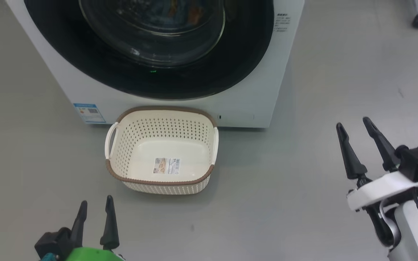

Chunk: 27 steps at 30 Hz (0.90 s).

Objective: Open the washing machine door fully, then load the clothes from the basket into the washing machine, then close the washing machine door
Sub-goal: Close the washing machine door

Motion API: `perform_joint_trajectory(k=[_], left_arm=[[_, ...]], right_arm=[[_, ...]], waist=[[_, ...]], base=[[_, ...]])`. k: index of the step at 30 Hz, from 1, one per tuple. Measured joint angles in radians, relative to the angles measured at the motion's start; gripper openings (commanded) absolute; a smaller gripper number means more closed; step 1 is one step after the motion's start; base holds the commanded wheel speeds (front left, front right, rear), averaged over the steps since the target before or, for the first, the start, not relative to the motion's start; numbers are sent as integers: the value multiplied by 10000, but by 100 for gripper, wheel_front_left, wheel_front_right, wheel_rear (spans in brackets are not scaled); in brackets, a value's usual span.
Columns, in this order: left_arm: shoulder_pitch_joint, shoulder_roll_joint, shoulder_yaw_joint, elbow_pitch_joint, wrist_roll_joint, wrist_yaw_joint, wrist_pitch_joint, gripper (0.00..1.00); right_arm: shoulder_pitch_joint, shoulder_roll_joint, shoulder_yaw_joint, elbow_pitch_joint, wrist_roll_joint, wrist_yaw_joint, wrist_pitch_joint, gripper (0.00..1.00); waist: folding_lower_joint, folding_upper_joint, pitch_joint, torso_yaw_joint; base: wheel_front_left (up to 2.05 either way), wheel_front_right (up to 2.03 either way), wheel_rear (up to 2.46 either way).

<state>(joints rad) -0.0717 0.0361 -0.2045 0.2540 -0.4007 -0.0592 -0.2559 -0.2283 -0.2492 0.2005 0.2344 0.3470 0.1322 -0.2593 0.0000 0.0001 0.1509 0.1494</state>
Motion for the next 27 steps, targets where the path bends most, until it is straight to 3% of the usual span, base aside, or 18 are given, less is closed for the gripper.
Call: perform_joint_trajectory(k=[14, 27], left_arm=[[607, 65, 35, 121, 570, -176, 0, 100], [668, 65, 207, 105, 790, -288, 0, 100]], right_arm=[[2143, 316, -1078, -153, -301, -190, 2, 100], [2636, 594, -1624, -403, -591, -184, 2, 100]], waist=[[0, 0, -1306, -992], [0, 0, -1480, -1077]], base=[[0, 0, 0], [0, 0, 0]])
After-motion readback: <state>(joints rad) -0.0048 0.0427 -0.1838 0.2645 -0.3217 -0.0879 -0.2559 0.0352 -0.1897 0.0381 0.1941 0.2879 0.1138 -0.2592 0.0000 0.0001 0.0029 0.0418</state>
